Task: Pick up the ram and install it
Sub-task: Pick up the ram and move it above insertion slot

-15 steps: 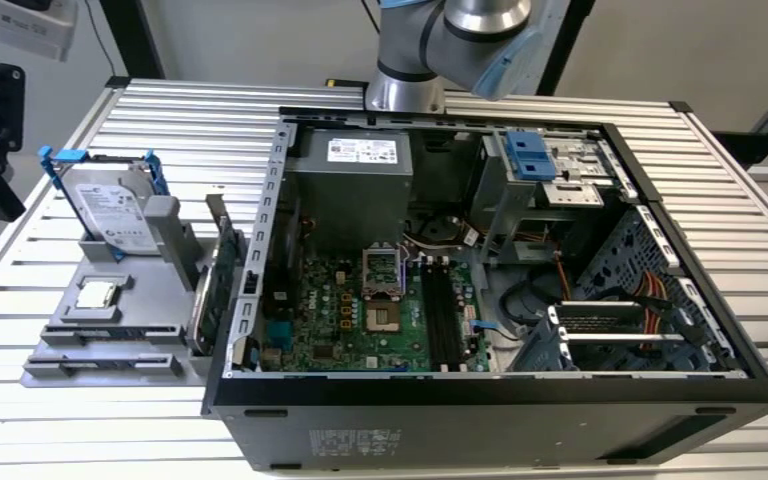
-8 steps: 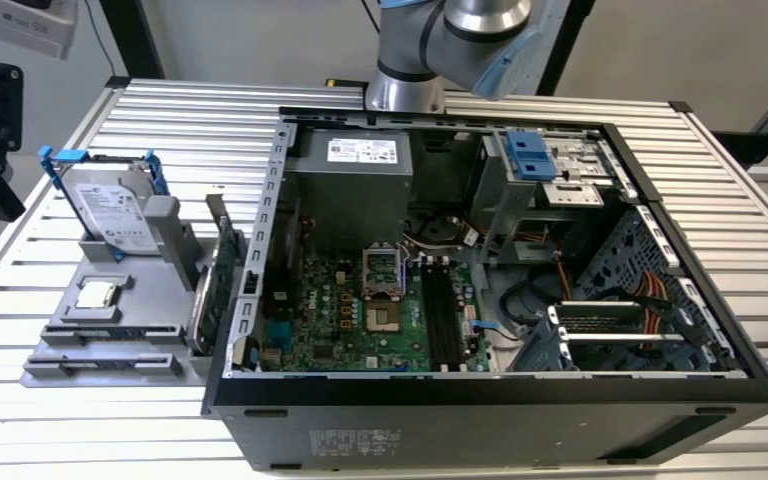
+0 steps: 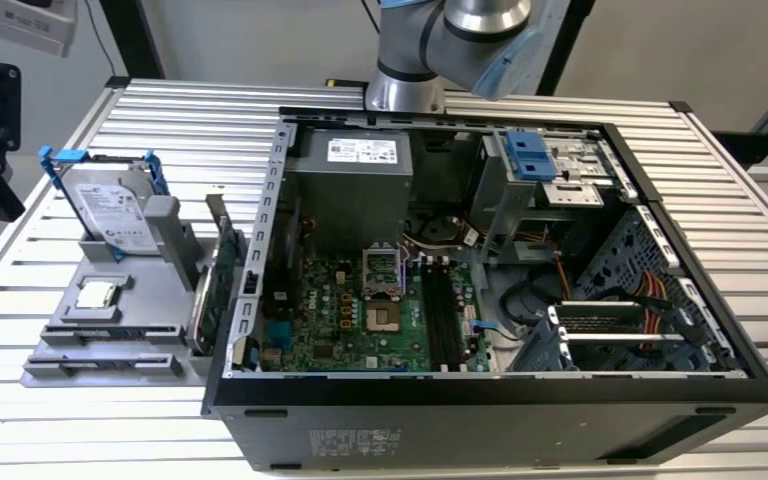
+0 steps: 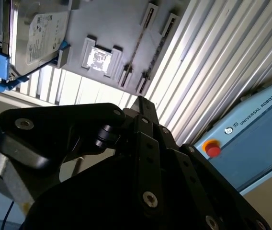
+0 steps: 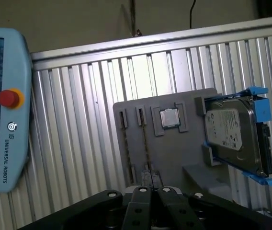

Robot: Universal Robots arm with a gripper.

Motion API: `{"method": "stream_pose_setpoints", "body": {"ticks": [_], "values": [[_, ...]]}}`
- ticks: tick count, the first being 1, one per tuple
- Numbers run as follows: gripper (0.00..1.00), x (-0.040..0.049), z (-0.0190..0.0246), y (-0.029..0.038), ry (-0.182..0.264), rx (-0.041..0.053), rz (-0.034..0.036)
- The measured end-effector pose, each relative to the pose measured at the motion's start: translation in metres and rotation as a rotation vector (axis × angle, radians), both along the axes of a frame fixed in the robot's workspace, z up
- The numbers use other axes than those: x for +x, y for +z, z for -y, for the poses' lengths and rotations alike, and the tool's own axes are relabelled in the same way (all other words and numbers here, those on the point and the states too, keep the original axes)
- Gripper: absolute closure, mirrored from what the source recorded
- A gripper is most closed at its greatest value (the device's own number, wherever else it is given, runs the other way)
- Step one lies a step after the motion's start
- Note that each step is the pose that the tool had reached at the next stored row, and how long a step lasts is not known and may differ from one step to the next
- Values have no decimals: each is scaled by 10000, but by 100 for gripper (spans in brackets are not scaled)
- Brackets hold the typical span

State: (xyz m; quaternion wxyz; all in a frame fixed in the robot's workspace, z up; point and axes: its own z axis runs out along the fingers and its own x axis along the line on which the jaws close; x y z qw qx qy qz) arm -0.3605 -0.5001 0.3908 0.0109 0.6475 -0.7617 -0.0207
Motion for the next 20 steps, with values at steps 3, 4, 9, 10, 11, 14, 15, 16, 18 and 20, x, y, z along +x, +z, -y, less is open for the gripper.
{"method": "stream_pose_setpoints", "body": {"ticks": [3, 4, 9, 10, 11, 14, 15, 16, 18, 20], "values": [[100, 0, 0, 0, 86, 0, 0], [100, 0, 0, 0, 109, -1, -1], [100, 1, 0, 0, 204, 0, 0], [100, 1, 1, 0, 223, 0, 0], [100, 1, 1, 0, 241, 0, 0], [100, 1, 1, 0, 291, 0, 0], [100, 1, 1, 0, 307, 0, 0], [100, 1, 1, 0, 324, 0, 0], [100, 1, 1, 0, 356, 0, 0], [100, 1, 1, 0, 396, 0, 0]]}}
